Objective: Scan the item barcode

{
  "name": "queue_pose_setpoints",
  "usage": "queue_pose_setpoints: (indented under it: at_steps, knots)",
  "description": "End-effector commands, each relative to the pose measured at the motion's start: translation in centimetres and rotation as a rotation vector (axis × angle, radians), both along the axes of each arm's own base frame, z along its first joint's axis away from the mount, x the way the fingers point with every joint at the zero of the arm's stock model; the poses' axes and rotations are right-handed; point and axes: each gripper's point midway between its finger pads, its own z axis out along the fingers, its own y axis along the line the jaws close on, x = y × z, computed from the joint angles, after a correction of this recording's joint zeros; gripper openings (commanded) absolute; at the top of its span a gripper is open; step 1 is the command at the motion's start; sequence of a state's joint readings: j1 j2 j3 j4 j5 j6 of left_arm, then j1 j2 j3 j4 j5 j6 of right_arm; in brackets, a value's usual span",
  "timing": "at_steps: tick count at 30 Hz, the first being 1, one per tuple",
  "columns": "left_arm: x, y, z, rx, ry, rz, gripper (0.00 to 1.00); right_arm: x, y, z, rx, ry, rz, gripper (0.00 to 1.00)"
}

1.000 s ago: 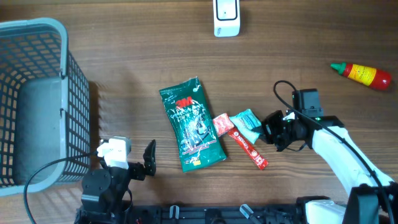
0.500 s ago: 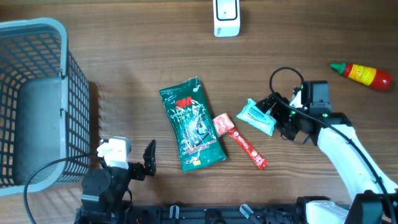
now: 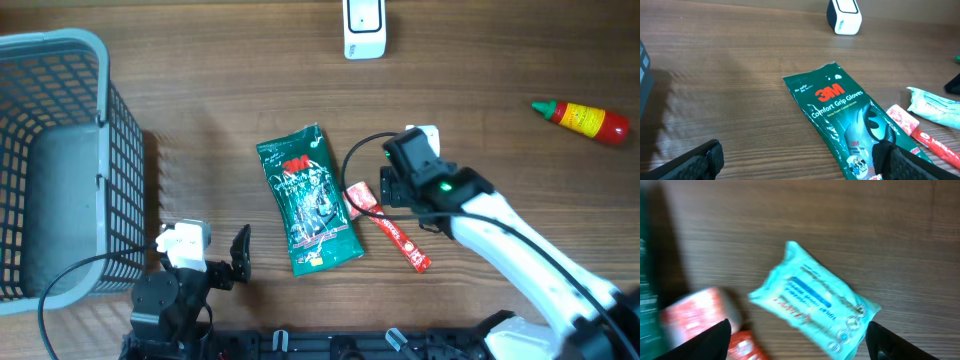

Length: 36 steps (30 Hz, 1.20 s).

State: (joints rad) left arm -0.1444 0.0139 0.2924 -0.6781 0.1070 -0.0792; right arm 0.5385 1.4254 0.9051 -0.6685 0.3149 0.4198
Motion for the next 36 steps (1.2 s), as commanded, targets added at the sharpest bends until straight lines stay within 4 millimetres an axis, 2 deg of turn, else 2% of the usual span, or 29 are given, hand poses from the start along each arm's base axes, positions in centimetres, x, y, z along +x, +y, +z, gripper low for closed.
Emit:
queue_pose_setpoints:
  at_steps: [1, 5, 10, 14, 17, 20, 23, 25, 26, 27, 29, 33, 36]
  knots:
    - [-0.1, -0.3, 0.1, 0.010, -0.012, -0.024, 1.00, -0.3, -1.1, -3.2, -0.151, 0.076, 0.039, 0.82]
    - [-0.1, -0.3, 0.2, 0.010, -0.012, -0.024, 1.00, -1.5, -1.1, -5.9, -0.210, 0.172, 0.064, 0.80]
    - [-0.1, -0.3, 0.2, 0.010, -0.012, -0.024, 1.00, -2.1, 0.0, -5.9, -0.253, 0.161, 0.116, 0.81]
    - [-0.1, -0.3, 0.2, 0.010, -0.012, -0.024, 1.00, -1.4, -1.6, -6.1, -0.343, 0.094, 0.080, 0.80]
    - [-0.1, -0.3, 0.1, 0.010, -0.012, -0.024, 1.00, -1.5, -2.1, -7.6, -0.365, 0.081, 0.084, 0.84]
    - [-0.1, -0.3, 0.1, 0.010, -0.012, -0.024, 1.00, -1.5, -2.1, -8.9, -0.391, 0.106, 0.118, 0.83]
    - [-0.1, -0.3, 0.2, 0.010, -0.012, -0.024, 1.00, -2.1, -2.0, -10.9, -0.427, 0.181, 0.203, 0.68]
    - [-0.1, -0.3, 0.2, 0.010, -0.012, -0.024, 1.00, -3.5, -0.6, -13.4, -0.342, 0.308, 0.335, 0.52]
    - [-0.1, -0.3, 0.1, 0.010, -0.012, -0.024, 1.00, -4.0, -0.3, -14.1, -0.311, 0.344, 0.371, 0.46]
    - [-0.1, -0.3, 0.2, 0.010, -0.012, -0.024, 1.00, -4.6, -0.2, -14.6, -0.278, 0.386, 0.394, 0.34]
    - [-0.1, -0.3, 0.1, 0.010, -0.012, -0.024, 1.00, -4.8, -0.8, -14.6, -0.232, 0.431, 0.350, 0.05]
    - [-0.1, -0.3, 0.2, 0.010, -0.012, -0.024, 1.00, -4.2, -0.3, -13.6, -0.109, 0.491, 0.294, 0.04]
    - [-0.1, -0.3, 0.2, 0.010, -0.012, -0.024, 1.00, -3.4, 3.0, -11.0, 0.096, 0.545, 0.318, 0.04]
